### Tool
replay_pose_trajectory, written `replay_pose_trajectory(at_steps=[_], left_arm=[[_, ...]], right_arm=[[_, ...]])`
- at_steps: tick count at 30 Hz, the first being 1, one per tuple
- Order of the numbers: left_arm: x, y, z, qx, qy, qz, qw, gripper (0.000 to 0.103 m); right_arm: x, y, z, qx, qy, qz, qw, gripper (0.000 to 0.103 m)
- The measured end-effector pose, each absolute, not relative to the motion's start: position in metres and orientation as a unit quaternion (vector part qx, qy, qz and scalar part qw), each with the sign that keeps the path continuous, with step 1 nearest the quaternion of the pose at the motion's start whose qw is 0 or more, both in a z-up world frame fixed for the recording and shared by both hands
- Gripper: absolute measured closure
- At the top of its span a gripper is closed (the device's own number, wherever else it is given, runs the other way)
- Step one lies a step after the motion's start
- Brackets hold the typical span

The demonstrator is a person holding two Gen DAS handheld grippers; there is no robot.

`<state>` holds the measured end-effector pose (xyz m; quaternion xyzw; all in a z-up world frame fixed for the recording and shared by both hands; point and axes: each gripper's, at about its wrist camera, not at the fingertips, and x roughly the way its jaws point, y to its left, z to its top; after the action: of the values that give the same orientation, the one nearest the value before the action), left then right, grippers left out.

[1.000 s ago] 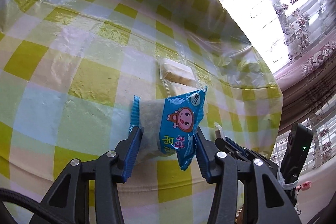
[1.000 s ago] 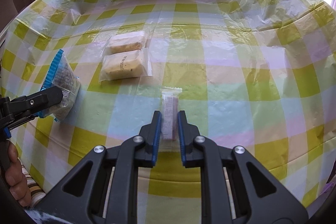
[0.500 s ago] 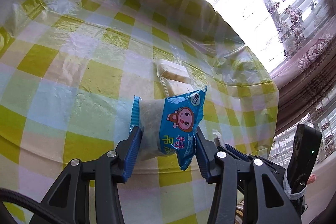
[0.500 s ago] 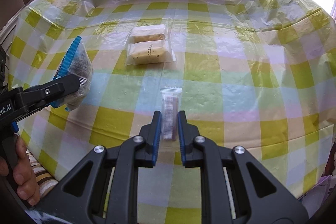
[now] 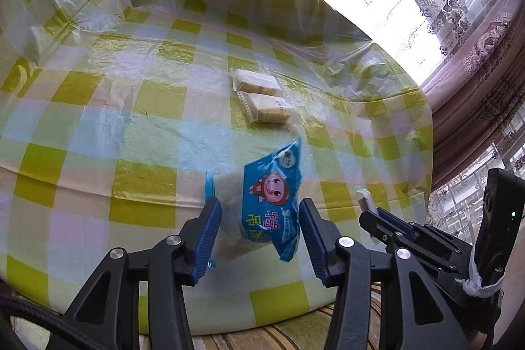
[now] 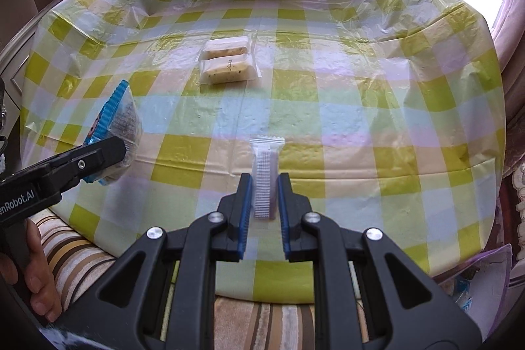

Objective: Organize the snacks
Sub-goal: 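Carry the blue packet and small white bar over the white box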

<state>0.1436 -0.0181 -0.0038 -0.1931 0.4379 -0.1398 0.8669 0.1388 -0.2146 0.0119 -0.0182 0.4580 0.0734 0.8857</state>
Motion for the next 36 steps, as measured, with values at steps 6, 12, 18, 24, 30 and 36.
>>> replay_pose_trajectory(at_steps=[6,12,18,24,30,36], left_arm=[[0.123,-0.040,0.006,-0.165,0.441,-0.153,0.869,0.066],[0.134,-0.048,0.007,-0.133,0.454,-0.099,0.876,0.018],[0.144,-0.070,0.006,-0.082,0.468,-0.098,0.874,0.017],[0.152,-0.112,-0.005,0.030,0.512,-0.071,0.855,0.017],[0.171,-0.129,-0.020,0.082,0.527,-0.039,0.845,0.035],[0.179,-0.128,-0.028,0.103,0.532,-0.017,0.840,0.051]], right_arm=[[0.113,-0.237,0.022,-0.007,0.452,0.053,0.890,0.084],[0.083,-0.275,0.035,-0.002,0.442,0.025,0.896,0.084],[0.061,-0.320,0.038,0.018,0.440,-0.013,0.898,0.084],[0.043,-0.354,0.032,0.036,0.447,-0.037,0.893,0.084],[0.030,-0.376,0.029,0.041,0.449,-0.057,0.891,0.084],[0.019,-0.390,0.031,0.046,0.446,-0.070,0.891,0.084]])
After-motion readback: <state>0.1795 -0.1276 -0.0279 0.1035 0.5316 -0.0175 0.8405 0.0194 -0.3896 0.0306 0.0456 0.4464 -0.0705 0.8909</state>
